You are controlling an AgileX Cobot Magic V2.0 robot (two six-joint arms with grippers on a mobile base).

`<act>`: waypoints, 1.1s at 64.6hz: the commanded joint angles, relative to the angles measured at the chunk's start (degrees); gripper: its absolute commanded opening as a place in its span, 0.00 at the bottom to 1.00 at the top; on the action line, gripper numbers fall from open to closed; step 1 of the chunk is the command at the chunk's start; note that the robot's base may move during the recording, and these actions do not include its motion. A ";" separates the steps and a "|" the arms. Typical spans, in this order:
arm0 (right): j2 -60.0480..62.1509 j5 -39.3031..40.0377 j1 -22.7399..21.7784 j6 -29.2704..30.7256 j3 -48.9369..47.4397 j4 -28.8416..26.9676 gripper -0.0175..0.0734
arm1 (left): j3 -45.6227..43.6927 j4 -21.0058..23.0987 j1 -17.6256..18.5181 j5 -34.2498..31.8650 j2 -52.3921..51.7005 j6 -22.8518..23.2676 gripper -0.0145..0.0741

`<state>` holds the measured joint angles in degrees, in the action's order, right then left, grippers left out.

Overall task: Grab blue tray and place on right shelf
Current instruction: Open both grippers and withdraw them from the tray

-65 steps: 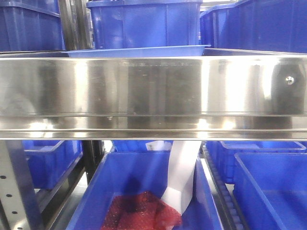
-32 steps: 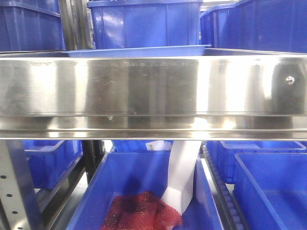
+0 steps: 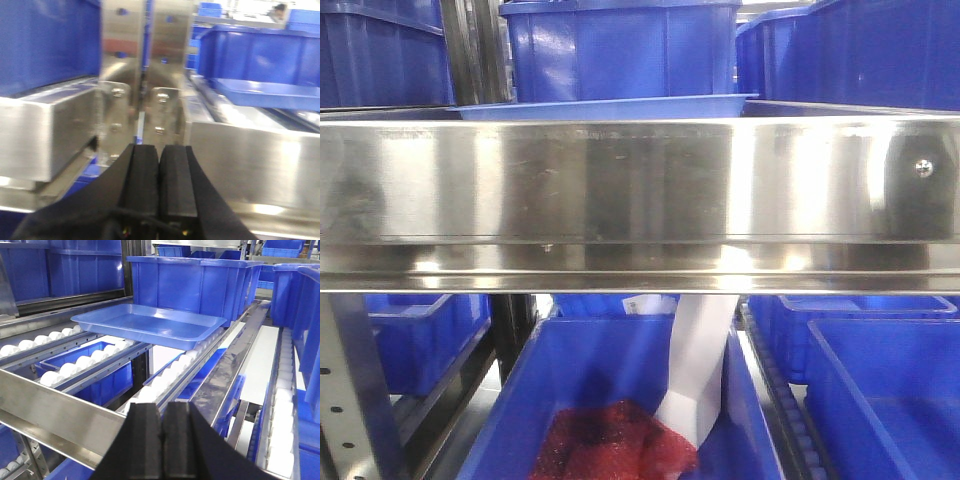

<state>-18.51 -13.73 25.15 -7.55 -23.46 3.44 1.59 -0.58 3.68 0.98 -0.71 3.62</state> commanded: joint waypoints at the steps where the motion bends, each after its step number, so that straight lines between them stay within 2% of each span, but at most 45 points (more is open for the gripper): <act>1: -0.29 5.19 0.08 0.62 -1.65 0.74 0.25 | 1.76 0.22 2.09 -3.53 -0.61 -2.83 0.11; 7: -0.29 5.19 0.08 0.62 -1.65 0.74 0.25 | 1.76 2.86 2.51 -2.52 -0.61 -4.77 0.11; 24: -0.29 5.19 0.08 0.62 -1.65 0.74 0.25 | 1.76 2.86 0.44 -2.61 -0.61 -4.77 0.11; 71: -0.29 5.08 0.08 0.62 -1.65 0.74 0.25 | 1.76 3.08 0.42 -2.61 -0.61 -4.77 0.11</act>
<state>-18.51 -13.73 25.15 -7.55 -23.46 3.44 1.59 2.11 4.15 3.07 -0.71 -0.97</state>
